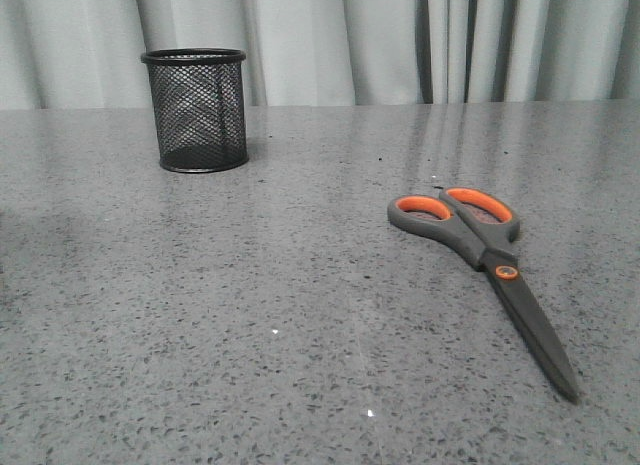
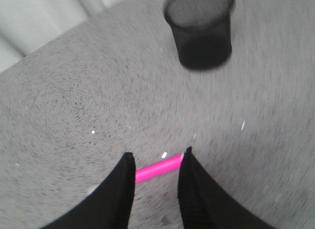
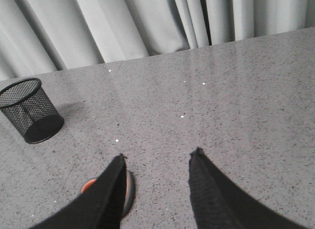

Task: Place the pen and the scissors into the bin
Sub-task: 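Lift the pink marker upright with the left gripper toward the mesh cup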

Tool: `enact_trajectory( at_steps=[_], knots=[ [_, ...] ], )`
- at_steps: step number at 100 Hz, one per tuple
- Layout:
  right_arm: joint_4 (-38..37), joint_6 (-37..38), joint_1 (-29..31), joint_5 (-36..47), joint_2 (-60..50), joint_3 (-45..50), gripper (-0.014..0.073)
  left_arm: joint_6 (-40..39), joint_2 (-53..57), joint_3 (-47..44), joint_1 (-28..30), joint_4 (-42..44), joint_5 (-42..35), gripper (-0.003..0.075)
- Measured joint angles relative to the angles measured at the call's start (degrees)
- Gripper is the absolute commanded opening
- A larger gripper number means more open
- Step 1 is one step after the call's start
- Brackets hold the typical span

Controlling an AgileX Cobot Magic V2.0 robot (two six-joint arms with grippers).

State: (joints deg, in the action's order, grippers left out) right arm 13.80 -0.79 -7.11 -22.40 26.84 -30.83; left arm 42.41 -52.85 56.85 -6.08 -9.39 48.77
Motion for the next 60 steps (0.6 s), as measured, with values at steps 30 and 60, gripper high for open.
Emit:
enact_trajectory(
  at_steps=[30,60],
  knots=[
    [0.0,0.0,-2.6,0.4,0.1,0.0,0.0273,25.8,-15.2,9.2,-3.8,7.7,13.3,0.0193],
    [0.0,0.0,-4.6,0.5,0.2,0.0,0.0273,37.4,-27.7,13.0,-3.0,8.3,17.5,0.0192]
  ],
)
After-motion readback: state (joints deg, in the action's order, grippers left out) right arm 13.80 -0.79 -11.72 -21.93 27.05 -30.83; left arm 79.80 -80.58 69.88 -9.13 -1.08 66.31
